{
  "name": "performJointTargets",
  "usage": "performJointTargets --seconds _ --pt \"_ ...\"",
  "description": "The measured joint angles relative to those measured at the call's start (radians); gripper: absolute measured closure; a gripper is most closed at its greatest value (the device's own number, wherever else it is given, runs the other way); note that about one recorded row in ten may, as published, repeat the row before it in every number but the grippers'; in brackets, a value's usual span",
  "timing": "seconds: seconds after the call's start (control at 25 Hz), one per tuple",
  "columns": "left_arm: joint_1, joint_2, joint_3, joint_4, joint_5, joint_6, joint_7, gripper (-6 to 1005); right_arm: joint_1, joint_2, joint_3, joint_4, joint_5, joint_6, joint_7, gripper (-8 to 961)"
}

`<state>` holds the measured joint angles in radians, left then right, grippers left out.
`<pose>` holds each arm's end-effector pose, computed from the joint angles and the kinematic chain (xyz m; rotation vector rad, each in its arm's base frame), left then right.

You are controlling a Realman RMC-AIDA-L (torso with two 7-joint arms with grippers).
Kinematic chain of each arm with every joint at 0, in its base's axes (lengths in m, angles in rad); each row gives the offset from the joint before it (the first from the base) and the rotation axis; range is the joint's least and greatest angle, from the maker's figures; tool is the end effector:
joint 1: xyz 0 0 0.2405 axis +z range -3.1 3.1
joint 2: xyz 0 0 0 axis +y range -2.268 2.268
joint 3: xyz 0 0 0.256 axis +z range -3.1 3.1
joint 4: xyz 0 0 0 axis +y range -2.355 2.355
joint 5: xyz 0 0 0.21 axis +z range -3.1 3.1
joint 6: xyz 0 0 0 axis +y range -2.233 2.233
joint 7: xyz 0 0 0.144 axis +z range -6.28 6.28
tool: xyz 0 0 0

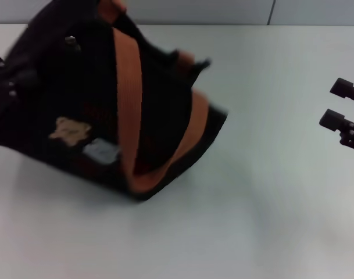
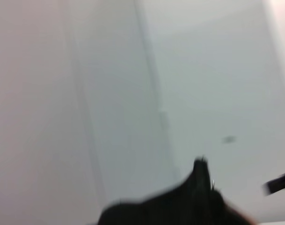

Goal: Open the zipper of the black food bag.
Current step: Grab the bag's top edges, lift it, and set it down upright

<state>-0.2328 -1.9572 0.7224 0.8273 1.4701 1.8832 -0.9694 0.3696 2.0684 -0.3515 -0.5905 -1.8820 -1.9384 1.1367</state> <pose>-0.2821 0.2613 0.1133 -2.3902 0.1096 -0.9683 0.2891 0.2607 0.0504 -2.4409 0.4341 1.1923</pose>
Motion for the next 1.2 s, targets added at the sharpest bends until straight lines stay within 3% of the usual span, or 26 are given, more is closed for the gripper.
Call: performJointTargets --seconds 0.12,0.24,0.4,0.52,0.76,1.04,1.2 --pt "0.001 -0.009 0.000 0.123 0.044 0.039 -0.055 887 -0.002 0.005 -0.005 0.018 0.000 -0.003 0.000 223" --pt "-0.013 -0.050 0.006 0.204 0.135 0.041 -0.064 887 -0.005 0.007 -0.010 0.033 0.000 -0.003 0.000 223" --pt "-0.043 -0.095 0.007 0.219 0.226 0.041 -0.053 893 0.000 0.009 -0.014 0.076 -0.008 0.015 0.000 223" --pt "-0.055 -0.110 0.034 0.215 0.234 0.052 -0.028 894 0.009 0.009 -0.024 0.126 -0.011 0.064 -0.022 223" --pt "-0.075 -0.115 0.086 0.188 0.200 0.058 -0.008 897 0.059 0.011 -0.052 0.299 -0.012 0.211 -0.103 223" --pt "-0.088 -0.114 0.098 0.122 0.145 0.061 0.052 898 0.177 0.020 -0.115 0.572 -0.012 0.404 -0.253 223" --pt "-0.095 -0.113 0.098 0.097 0.144 0.059 0.071 899 0.212 0.021 -0.118 0.631 -0.012 0.439 -0.302 223"
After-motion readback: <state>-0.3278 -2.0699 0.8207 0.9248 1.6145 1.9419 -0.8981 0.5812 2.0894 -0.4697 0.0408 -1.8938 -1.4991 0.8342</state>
